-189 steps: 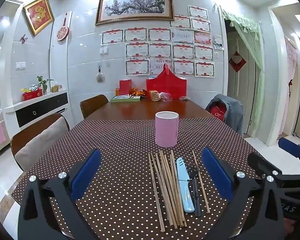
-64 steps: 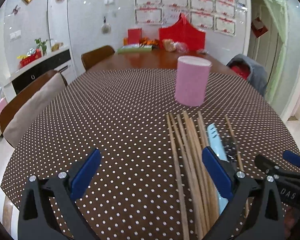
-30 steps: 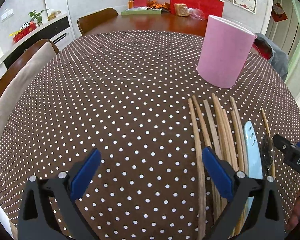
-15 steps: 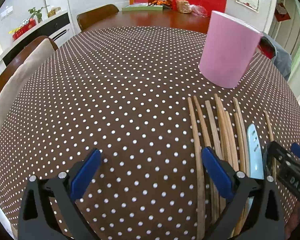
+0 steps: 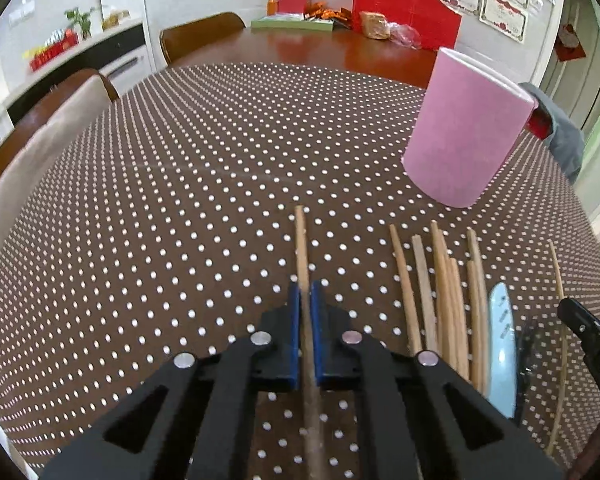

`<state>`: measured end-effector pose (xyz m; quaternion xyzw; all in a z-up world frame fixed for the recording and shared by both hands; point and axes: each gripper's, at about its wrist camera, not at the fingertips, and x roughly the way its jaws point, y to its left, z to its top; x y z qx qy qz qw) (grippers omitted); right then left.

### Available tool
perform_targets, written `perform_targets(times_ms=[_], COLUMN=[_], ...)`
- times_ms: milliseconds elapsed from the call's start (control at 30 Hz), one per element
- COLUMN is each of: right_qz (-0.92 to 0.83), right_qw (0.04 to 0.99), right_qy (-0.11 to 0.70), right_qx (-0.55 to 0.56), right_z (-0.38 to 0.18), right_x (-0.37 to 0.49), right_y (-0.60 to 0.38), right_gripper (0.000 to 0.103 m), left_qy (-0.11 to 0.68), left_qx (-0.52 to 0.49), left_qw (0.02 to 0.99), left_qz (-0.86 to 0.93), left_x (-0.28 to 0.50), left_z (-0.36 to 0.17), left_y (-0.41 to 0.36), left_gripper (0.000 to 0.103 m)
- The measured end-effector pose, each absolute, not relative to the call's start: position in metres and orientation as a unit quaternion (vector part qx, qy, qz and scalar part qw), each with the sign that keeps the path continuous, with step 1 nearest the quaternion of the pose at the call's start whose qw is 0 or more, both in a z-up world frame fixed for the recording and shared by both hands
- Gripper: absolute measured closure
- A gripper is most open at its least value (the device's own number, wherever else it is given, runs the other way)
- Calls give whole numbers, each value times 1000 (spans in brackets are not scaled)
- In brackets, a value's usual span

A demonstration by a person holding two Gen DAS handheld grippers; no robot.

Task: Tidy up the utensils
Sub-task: 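Lift the chopstick with the left tool and drop it into the pink cup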

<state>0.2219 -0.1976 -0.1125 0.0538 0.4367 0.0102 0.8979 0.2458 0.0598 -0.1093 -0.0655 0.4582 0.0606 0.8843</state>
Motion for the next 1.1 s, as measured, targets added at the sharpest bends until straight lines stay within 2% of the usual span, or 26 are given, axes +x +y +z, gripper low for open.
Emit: perform_targets(times_ms=[367, 700, 1100], right_qz=[16, 21, 31], right_qw=[925, 951, 969], right_qy=[375, 307, 242], right_qx=[55, 40, 28], right_z=[-62, -8, 52], right_x=[185, 162, 174], right_y=[-203, -204, -196], right_gripper=[97, 97, 97], left_qy=[408, 338, 243], left_qx=[-50, -50, -33], left_qw=[910, 939, 968], left_qz=[57, 50, 50], left_x=[207, 193, 196], left_z=[-72, -10, 64], left_y=[52, 45, 24], left_gripper=[97, 97, 97])
